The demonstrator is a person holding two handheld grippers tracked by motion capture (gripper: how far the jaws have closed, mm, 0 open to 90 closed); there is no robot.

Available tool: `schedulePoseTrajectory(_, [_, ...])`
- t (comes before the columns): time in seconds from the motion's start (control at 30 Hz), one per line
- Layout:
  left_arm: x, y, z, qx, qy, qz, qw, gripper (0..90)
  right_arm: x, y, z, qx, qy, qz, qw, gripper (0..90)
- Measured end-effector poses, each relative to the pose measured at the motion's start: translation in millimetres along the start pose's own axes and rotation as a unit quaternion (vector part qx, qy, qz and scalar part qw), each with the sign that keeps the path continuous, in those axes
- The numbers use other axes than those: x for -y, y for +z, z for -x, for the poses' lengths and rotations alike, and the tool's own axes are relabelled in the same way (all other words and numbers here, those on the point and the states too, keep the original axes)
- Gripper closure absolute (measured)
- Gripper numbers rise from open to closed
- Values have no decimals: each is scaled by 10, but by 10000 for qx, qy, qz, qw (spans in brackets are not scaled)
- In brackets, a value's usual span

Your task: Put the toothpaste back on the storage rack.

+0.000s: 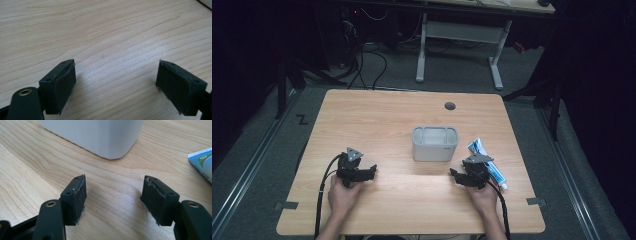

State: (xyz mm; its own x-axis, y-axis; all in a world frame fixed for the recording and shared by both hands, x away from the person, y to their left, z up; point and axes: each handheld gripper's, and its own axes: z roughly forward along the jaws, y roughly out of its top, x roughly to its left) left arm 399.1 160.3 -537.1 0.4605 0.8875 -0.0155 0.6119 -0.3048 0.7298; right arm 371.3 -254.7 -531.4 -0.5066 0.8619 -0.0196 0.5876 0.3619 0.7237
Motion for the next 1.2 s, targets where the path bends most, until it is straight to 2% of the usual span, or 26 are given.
schedulePoseTrajectory(0.37, [-1,1,2,-11,2,-2,10000,166,2,-3,-4,-65,-46,17,10000,390])
schedulePoseTrajectory(0.67, [-3,3,5,-25,-10,0,10000,166,4,-9,-18,5,13,2,10000,384])
schedulePoseTrajectory(0.7, [-4,3,5,-28,-12,0,10000,166,10,-15,-26,40,20,28,10000,430])
schedulePoseTrajectory(0.8, [-6,6,7,-38,-22,3,10000,166,28,-36,-44,34,-51,61,10000,460])
schedulePoseTrajectory(1.2, [-6,6,7,-39,-21,3,10000,166,54,-153,-67,-15,-47,160,9999,476])
